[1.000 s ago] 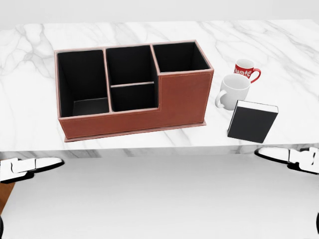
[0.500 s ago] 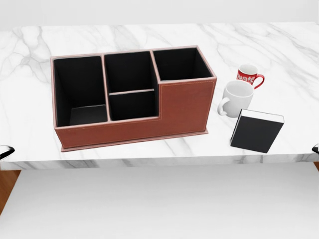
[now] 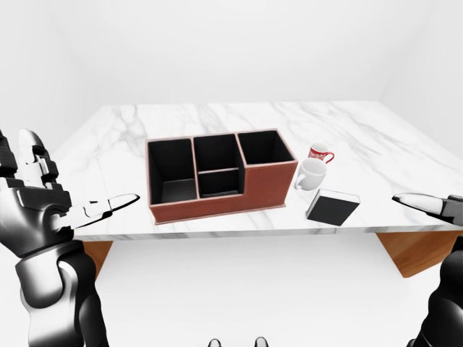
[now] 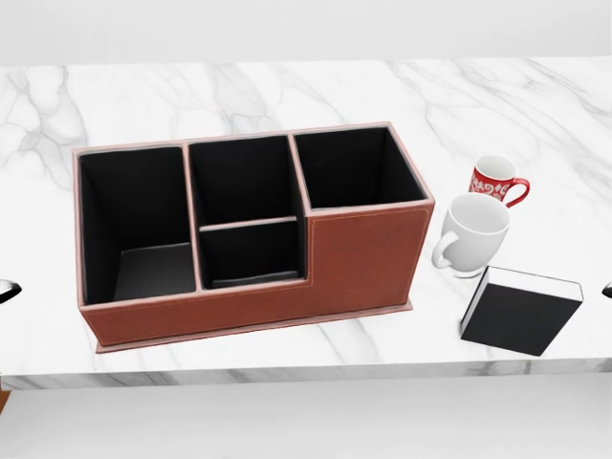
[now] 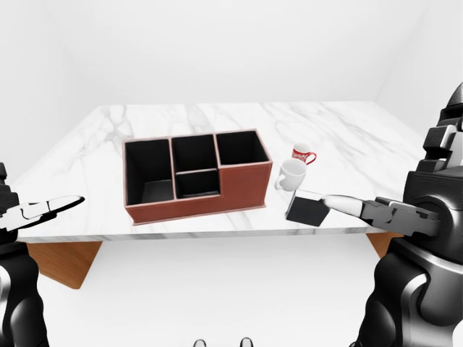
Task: Pick up the book and place it in the right compartment of the caddy.
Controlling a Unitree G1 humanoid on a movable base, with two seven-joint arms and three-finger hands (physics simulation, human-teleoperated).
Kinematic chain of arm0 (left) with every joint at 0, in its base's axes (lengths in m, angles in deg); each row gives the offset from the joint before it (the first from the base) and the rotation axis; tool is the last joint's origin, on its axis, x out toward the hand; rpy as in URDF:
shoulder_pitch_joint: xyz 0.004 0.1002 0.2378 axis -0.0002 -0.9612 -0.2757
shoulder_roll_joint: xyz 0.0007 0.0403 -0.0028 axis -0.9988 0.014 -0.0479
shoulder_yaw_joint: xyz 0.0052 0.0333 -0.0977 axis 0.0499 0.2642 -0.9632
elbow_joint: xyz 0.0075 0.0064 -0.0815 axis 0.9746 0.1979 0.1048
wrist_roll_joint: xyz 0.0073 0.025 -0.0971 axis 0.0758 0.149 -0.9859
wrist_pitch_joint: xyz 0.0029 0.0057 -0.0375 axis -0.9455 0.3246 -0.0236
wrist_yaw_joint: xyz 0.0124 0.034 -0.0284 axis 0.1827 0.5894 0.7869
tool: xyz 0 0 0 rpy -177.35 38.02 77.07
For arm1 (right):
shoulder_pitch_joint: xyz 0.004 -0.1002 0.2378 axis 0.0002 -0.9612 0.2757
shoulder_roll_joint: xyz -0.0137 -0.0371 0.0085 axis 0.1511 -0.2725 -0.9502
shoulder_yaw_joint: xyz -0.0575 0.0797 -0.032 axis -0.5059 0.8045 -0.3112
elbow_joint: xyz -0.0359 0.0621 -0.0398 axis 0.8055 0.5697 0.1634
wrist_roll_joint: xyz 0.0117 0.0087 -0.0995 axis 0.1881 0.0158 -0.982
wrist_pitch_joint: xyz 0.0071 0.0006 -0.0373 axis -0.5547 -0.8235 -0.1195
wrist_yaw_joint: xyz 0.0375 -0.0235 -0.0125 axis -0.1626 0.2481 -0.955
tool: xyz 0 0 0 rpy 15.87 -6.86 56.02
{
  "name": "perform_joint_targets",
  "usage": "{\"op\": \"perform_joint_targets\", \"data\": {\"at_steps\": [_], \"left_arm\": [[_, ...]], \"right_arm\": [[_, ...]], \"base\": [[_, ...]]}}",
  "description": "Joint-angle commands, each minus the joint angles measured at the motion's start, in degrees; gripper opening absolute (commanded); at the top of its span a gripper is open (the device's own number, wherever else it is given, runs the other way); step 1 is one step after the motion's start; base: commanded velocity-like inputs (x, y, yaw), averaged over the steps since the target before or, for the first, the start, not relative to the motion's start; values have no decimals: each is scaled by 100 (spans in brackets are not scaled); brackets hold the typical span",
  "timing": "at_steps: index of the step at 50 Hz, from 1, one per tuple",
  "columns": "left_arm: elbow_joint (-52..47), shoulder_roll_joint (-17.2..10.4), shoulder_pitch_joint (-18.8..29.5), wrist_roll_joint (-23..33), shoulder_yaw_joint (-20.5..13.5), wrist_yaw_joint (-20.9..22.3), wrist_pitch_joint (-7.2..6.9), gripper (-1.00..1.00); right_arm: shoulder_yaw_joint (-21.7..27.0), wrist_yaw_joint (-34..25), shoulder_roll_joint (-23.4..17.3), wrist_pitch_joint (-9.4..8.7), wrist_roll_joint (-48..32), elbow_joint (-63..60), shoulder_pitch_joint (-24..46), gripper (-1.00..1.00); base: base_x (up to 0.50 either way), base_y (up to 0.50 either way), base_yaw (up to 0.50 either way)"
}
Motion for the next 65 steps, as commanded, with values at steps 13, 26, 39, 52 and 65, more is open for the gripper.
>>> {"op": "perform_joint_targets", "data": {"at_steps": [13, 26, 39, 52, 65], "left_arm": [[-10, -23, 14, -13, -17, -6, 0, 100], [84, -18, 10, 8, -2, 7, 0, 100], [177, 21, -39, 57, 33, 36, 0, 100], [178, 34, -39, 100, 53, 42, 0, 100], [163, 7, -18, 55, 16, 28, 0, 100]], "right_arm": [[-8, -13, 3, 0, 36, -29, 5, 100], [-14, -37, -5, 0, -1, -33, 7, 100], [31, -94, -20, 0, -36, -82, 15, 100], [413, -547, -980, 0, -220, -369, 584, 100], [353, -2387, -2138, 0, -2022, -747, 1013, 100]], "base": [[34, 0, 0], [34, 0, 0], [16, 0, 0], [0, 0, 0], [0, 0, 0]]}}
